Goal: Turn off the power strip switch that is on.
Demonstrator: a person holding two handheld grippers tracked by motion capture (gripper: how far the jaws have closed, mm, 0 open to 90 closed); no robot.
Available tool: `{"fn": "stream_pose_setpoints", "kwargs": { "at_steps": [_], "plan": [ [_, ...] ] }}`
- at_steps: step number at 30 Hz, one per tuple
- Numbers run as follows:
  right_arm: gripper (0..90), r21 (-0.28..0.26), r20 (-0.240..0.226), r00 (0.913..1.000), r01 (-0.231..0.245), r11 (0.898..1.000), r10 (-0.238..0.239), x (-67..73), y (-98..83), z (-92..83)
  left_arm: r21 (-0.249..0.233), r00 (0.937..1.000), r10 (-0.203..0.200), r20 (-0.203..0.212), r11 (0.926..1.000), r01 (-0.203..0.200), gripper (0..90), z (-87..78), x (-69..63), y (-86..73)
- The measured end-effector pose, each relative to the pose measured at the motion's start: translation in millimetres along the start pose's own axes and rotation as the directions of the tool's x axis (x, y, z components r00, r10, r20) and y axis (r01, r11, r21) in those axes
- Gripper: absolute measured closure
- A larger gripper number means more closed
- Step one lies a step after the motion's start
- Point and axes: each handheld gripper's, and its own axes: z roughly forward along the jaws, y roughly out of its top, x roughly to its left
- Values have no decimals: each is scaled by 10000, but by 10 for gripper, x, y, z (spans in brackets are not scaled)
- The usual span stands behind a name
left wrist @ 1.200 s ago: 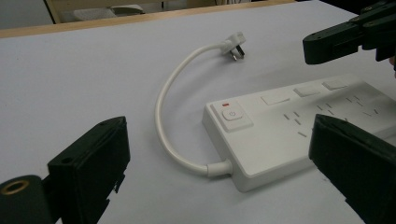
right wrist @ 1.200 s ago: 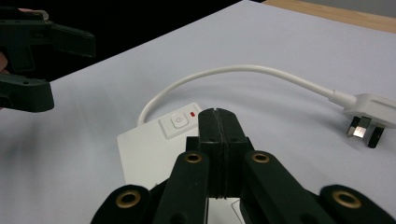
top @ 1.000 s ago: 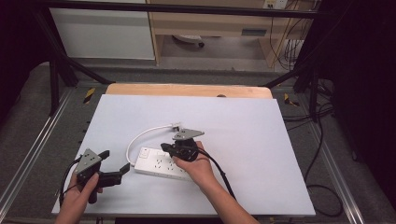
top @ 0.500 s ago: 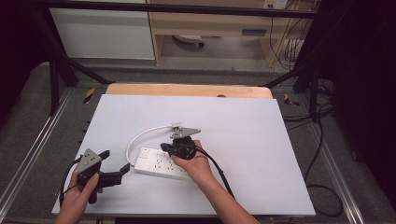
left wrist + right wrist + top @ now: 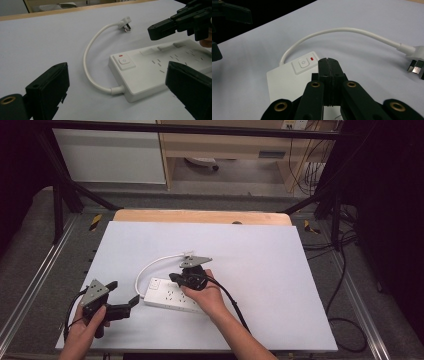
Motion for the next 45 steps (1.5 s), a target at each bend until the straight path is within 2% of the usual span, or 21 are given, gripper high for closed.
{"fn": "stream_pose_setpoints", "kwargs": {
  "at_steps": [8, 18, 34, 45],
  "plan": [
    [900, 164, 161, 9999, -47, 9999, 45, -27, 1, 13, 0, 10000, 7, 1, 10000, -7, 52, -1, -1, 1],
    [900, 268, 140, 9999, -64, 9996, 60, -29, -8, 50, 11, 10000, 2, 21, 10000, -2, 51, 0, -3, 0],
    [900, 594, 336, 9989, 317, 9977, -338, 0, 31, 139, -44, 10000, -3, 5, 10000, 3, 51, -11, 0, 3],
    [900, 792, 430, 9986, 257, 9965, -292, -10, 16, 152, -32, 10000, 21, 15, 10000, -21, 51, -9, -2, 4]
  ]
}}
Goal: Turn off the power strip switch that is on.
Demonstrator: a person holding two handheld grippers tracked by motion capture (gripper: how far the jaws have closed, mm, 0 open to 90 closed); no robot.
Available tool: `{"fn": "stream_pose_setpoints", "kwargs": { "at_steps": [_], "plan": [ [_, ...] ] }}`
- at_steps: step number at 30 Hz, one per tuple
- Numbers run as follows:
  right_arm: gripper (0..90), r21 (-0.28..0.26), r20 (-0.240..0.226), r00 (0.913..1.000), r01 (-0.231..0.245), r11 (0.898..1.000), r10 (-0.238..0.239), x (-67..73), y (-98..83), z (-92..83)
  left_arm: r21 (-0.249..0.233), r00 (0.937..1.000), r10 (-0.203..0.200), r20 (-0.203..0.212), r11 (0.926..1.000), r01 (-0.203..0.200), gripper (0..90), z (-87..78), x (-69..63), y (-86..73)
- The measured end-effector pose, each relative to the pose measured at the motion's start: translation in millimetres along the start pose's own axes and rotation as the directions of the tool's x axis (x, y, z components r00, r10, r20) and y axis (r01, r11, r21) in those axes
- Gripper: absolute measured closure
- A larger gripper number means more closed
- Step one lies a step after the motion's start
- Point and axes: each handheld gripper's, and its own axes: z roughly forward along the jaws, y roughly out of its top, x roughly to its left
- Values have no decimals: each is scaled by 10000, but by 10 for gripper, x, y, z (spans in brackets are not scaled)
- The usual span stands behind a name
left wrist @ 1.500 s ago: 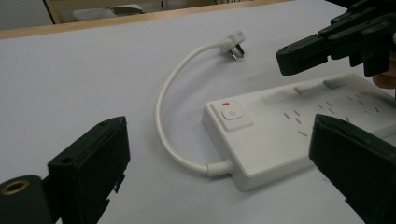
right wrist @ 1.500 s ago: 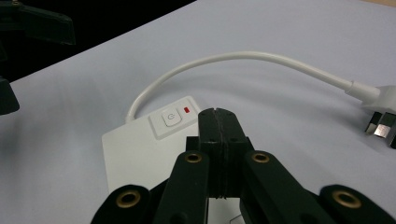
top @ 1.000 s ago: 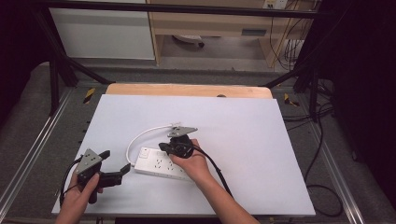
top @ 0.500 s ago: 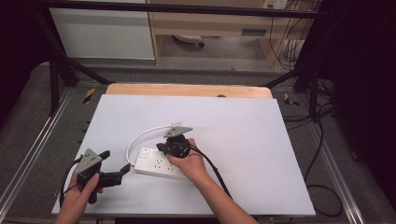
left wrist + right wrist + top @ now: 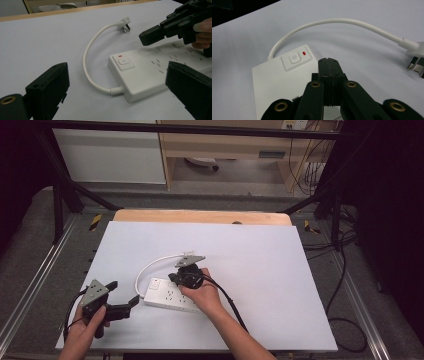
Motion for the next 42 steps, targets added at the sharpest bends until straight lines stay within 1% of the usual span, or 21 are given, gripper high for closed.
{"fn": "stream_pose_setpoints", "kwargs": {
  "at_steps": [4, 9, 22, 26, 34, 37, 39, 42],
  "plan": [
    [900, 250, 4, 10000, 95, 9996, -95, 6, -26, -13, 2, 10000, 9, 8, 10000, -9, 51, 1, -1, 0],
    [900, 483, 46, 10000, -57, 9988, 55, -19, -57, -38, 10, 10000, 13, 2, 10000, -13, 51, 1, -3, 0],
    [900, 587, -88, 9999, -52, 9983, 58, -4, -79, -68, 2, 10000, 5, 6, 10000, -5, 52, 1, -2, 0],
    [900, 565, -112, 9997, -222, 9982, 229, -3, -87, -74, 4, 10000, 0, -6, 10000, 0, 52, 0, 0, 0],
    [900, 599, -98, 9999, -95, 9982, 101, 8, -93, -83, 9, 10000, -16, -30, 10000, 16, 52, 1, 3, -1],
    [900, 562, -122, 9998, -159, 9983, 166, 1, -101, -80, 2, 10000, 0, -24, 10000, 0, 52, -2, -2, -1],
    [900, 743, -50, 9999, -91, 9972, 95, 4, -104, -79, 5, 10000, -2, -9, 10000, 2, 51, 0, -6, -1],
    [900, 708, -76, 9999, -91, 9975, 96, -2, -112, -89, 9, 10000, 19, -18, 10000, -19, 51, 3, -3, -1]
  ]
}}
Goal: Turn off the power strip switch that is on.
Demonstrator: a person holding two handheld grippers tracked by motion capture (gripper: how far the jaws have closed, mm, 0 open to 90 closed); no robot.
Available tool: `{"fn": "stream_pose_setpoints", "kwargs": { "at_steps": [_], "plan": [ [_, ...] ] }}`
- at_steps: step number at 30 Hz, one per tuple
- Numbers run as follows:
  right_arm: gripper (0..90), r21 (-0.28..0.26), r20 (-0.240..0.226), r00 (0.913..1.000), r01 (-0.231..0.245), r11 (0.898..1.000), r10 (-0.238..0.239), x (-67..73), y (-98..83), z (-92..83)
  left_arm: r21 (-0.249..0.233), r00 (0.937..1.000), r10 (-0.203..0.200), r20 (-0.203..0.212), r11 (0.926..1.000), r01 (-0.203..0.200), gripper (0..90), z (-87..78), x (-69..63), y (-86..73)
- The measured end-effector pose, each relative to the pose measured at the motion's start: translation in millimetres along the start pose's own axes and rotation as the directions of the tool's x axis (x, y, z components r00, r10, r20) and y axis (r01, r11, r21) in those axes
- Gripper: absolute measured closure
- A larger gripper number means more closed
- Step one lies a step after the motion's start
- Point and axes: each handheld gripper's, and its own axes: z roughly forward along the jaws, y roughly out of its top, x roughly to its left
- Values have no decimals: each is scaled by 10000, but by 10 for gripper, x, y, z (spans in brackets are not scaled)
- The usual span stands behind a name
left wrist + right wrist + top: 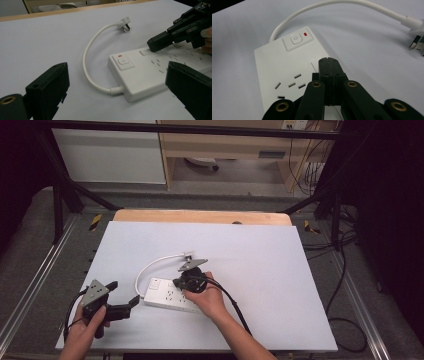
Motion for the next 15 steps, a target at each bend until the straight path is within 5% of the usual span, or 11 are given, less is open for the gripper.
{"fn": "stream_pose_setpoints", "kwargs": {
  "at_steps": [15],
  "plan": [
    [900, -10, -38, 10000, -18, 10000, 18, 0, 1, -1, -4, 10000, -3, 22, 10000, 3, 52, -2, 2, 2]
  ]
}}
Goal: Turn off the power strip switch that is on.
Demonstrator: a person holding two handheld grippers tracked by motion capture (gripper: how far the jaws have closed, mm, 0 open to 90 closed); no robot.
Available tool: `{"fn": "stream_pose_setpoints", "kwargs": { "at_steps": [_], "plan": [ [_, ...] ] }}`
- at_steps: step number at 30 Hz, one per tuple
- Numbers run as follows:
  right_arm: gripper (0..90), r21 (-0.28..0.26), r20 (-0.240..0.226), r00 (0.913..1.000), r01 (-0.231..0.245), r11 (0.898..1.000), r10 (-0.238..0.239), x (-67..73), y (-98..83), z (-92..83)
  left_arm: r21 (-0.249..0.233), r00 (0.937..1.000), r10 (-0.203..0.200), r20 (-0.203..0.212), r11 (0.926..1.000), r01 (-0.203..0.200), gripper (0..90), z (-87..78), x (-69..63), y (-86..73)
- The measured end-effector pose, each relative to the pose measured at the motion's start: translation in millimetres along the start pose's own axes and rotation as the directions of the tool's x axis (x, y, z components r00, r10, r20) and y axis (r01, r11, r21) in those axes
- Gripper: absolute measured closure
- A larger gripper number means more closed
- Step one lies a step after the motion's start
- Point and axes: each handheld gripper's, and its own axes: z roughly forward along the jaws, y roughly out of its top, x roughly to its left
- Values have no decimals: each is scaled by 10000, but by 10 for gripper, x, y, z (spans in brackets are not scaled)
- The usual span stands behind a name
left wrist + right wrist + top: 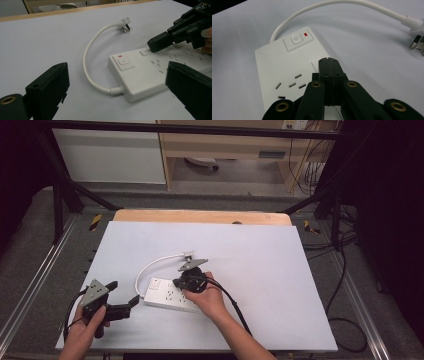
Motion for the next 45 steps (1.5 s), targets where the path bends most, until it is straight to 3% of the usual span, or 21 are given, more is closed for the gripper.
{"fn": "stream_pose_setpoints", "kwargs": {
  "at_steps": [12, 20, 29, 34, 41, 45],
  "plan": [
    [900, -718, -10, 10000, 23, 9974, -24, 48, 24, -85, 3, 10000, 20, -24, 10000, -20, 51, -1, 3, 0],
    [875, -1526, 0, 9995, -304, 9878, 308, 27, 31, -204, 10, 10000, 8, -52, 10000, -8, 52, 0, 4, -3],
    [710, -2184, -20, 9986, -523, 9745, 532, -32, 66, -315, 66, 10000, 7, -68, 10000, -6, 51, 3, 8, -7],
    [522, -2373, 44, 9967, -779, 9683, 813, -91, 85, -453, 80, 10000, -10, -48, 10000, 10, 51, 16, 2, -9],
    [406, -2592, 201, 9966, -720, 9631, 799, -153, 87, -641, 180, 9999, -84, -132, 9998, 86, 51, 28, 12, -19],
    [318, -2479, 530, 9961, -553, 9672, 705, -169, 95, -709, 193, 9999, -91, -113, 9998, 93, 51, 33, 10, -18]
  ]
}}
